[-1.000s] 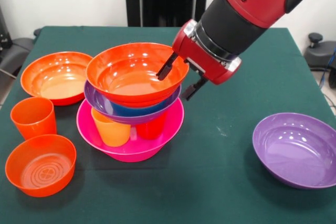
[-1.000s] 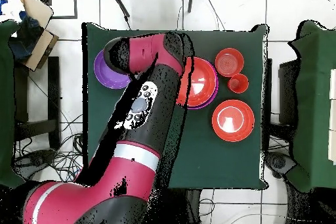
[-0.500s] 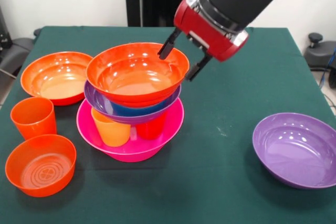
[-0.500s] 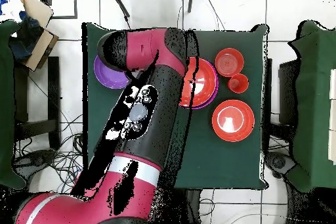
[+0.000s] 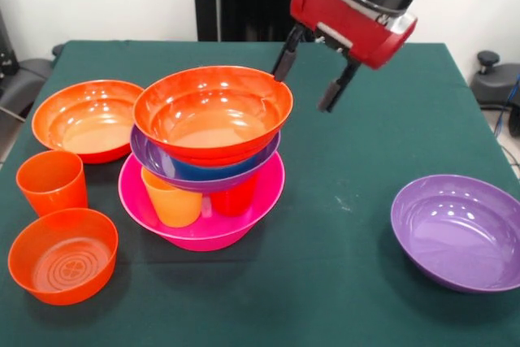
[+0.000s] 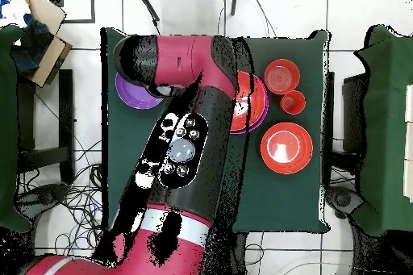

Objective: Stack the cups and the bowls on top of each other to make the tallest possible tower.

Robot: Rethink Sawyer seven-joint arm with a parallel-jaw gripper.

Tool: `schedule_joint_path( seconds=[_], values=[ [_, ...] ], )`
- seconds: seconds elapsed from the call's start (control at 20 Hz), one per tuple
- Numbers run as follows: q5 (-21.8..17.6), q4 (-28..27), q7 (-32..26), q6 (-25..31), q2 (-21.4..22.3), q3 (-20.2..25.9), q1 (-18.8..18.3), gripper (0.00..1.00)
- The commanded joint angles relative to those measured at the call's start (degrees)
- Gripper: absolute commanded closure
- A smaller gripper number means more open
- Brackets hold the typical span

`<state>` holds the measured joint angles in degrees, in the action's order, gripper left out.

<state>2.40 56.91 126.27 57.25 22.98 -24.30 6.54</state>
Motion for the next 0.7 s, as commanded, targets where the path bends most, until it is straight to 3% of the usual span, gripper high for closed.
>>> schedule_joint_path(
  seconds=[0.05,0.2,0.35,0.5,0.7],
  values=[
    [1.0,11.4,-6.8,-11.7,5.4,12.7,-3.2,0.00],
    [2.6,15.5,-11.2,-17.1,6.6,19.0,-7.5,0.00],
    [2.5,15.3,-13.9,-15.9,7.3,22.7,-9.9,0.00],
    [0.9,12.9,-13.8,-14.0,7.7,23.7,-10.2,0.00],
    [-0.6,5.6,-11.8,-12.1,4.3,25.2,-10.0,0.00]
  ],
)
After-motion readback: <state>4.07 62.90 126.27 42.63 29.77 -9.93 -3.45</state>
